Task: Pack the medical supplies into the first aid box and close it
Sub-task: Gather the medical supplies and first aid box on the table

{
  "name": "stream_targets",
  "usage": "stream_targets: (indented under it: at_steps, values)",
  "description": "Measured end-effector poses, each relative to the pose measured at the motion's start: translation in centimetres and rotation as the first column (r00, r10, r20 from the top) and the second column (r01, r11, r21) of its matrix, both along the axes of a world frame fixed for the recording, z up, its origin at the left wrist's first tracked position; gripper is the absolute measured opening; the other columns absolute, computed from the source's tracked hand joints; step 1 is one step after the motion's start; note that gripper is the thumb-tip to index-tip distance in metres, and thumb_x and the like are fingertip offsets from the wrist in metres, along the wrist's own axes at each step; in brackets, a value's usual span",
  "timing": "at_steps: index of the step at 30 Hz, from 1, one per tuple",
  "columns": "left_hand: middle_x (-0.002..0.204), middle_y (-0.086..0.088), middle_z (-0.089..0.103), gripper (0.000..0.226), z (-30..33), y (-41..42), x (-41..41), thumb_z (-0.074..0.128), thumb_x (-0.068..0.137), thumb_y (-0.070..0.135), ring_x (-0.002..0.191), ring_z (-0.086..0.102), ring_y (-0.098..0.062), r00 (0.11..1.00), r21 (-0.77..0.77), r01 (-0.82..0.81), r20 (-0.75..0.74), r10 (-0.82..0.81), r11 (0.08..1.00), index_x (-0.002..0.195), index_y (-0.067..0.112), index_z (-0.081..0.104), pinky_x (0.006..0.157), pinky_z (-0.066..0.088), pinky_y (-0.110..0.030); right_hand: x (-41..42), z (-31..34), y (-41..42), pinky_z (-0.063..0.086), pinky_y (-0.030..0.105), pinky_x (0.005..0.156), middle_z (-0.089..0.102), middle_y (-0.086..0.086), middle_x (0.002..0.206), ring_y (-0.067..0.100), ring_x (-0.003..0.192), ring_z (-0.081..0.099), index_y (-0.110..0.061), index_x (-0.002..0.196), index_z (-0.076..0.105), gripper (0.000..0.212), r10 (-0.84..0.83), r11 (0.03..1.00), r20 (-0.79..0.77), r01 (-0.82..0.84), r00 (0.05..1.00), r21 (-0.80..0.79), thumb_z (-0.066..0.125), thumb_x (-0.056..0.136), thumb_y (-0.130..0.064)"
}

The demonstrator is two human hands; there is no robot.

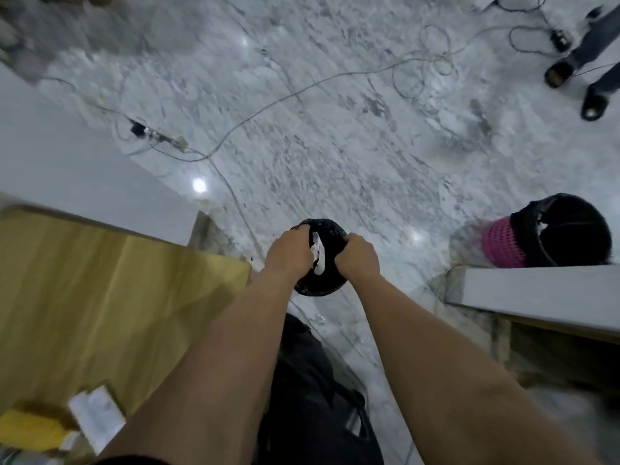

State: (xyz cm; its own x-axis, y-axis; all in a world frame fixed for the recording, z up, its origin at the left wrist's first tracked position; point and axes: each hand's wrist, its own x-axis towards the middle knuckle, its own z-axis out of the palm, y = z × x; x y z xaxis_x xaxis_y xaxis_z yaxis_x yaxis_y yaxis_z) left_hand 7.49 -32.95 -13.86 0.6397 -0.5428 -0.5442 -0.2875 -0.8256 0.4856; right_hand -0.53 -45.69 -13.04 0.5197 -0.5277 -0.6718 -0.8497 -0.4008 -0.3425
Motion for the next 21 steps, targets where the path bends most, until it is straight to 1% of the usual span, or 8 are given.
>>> stream_targets:
  at_steps: [3,5,7,9,12,14,18,21]
  values:
    - [0.12,-0.012,0.063,0.036,0.7,1.7,-0.4,0.054,0.095,0.015,0.106,0.061,-0.028,0.999,-0.021,-0.042,-0.005,0.042,0.999,0.13,0.01,0.057,0.08,0.047,-0.035,0.2,0.2,0.6,0.05,0.035,0.074,0.069,0.016,0.116,0.033,0.099,0.065,-0.008,0.124,0.062,0.033,0.018,1.0,0.029,-0.018,0.999,-0.01,0.055,0.092,-0.009]
    - [0.124,-0.009,0.061,0.038,2.8,3.5,-0.3,0.056,0.096,0.021,0.11,0.06,-0.027,0.996,-0.009,-0.082,0.021,0.082,0.997,0.133,0.013,0.056,0.08,0.045,-0.033,0.6,1.2,2.1,0.053,0.038,0.084,0.066,0.014,0.127,0.034,0.111,0.064,-0.012,0.137,0.058,0.043,0.056,0.998,0.036,-0.055,0.998,-0.006,0.054,0.093,-0.015]
    - [0.133,-0.007,0.057,0.045,5.6,5.8,0.1,0.055,0.099,0.029,0.12,0.056,-0.026,0.989,-0.013,-0.126,0.083,0.126,0.992,0.142,0.015,0.051,0.09,0.047,-0.037,1.5,3.0,4.3,0.054,0.039,0.091,0.065,0.013,0.133,0.033,0.117,0.063,-0.016,0.144,0.056,0.05,0.1,0.995,0.079,-0.1,0.992,-0.012,0.055,0.094,-0.018]
    - [0.137,-0.007,0.054,0.05,8.8,9.0,0.5,0.054,0.1,0.033,0.123,0.055,-0.027,0.971,-0.023,-0.168,0.167,0.17,0.985,0.147,0.017,0.047,0.095,0.048,-0.041,2.5,5.2,7.3,0.052,0.035,0.087,0.069,0.013,0.126,0.032,0.112,0.065,-0.015,0.14,0.059,0.045,0.168,0.986,0.169,-0.166,0.971,-0.027,0.054,0.095,-0.017]
    - [0.135,-0.006,0.054,0.052,13.8,15.6,0.8,0.054,0.1,0.033,0.12,0.054,-0.028,0.923,-0.053,-0.265,0.275,0.269,0.963,0.148,0.018,0.045,0.089,0.05,-0.042,4.0,8.9,12.8,0.045,0.031,0.082,0.072,0.012,0.118,0.032,0.11,0.065,-0.013,0.137,0.062,0.042,0.261,0.965,0.285,-0.26,0.922,-0.044,0.056,0.096,-0.016]
    - [0.135,-0.006,0.053,0.053,16.8,21.2,0.4,0.053,0.099,0.032,0.12,0.053,-0.027,0.885,-0.047,-0.34,0.321,0.337,0.939,0.149,0.019,0.044,0.09,0.049,-0.043,4.9,11.2,17.2,0.046,0.032,0.084,0.073,0.011,0.118,0.032,0.109,0.066,-0.014,0.135,0.064,0.04,0.348,0.936,0.344,-0.345,0.872,-0.073,0.059,0.095,-0.017]
    - [0.13,-0.005,0.056,0.047,21.3,33.0,-1.9,0.057,0.092,0.031,0.117,0.057,-0.028,0.773,-0.064,-0.506,0.41,0.484,0.86,0.138,0.018,0.054,0.088,0.05,-0.041,6.1,14.9,25.9,0.047,0.031,0.08,0.073,0.009,0.12,0.031,0.105,0.068,-0.016,0.135,0.065,0.04,0.545,0.832,0.395,-0.533,0.739,-0.151,0.06,0.095,-0.018]
    - [0.131,-0.006,0.056,0.048,24.1,41.2,-5.4,0.058,0.093,0.035,0.119,0.056,-0.03,0.658,-0.087,-0.628,0.472,0.587,0.774,0.138,0.018,0.055,0.09,0.051,-0.043,6.0,17.8,33.0,0.051,0.036,0.09,0.074,0.007,0.117,0.03,0.11,0.067,-0.016,0.131,0.067,0.038,0.694,0.698,0.443,-0.681,0.567,-0.223,0.062,0.094,-0.019]
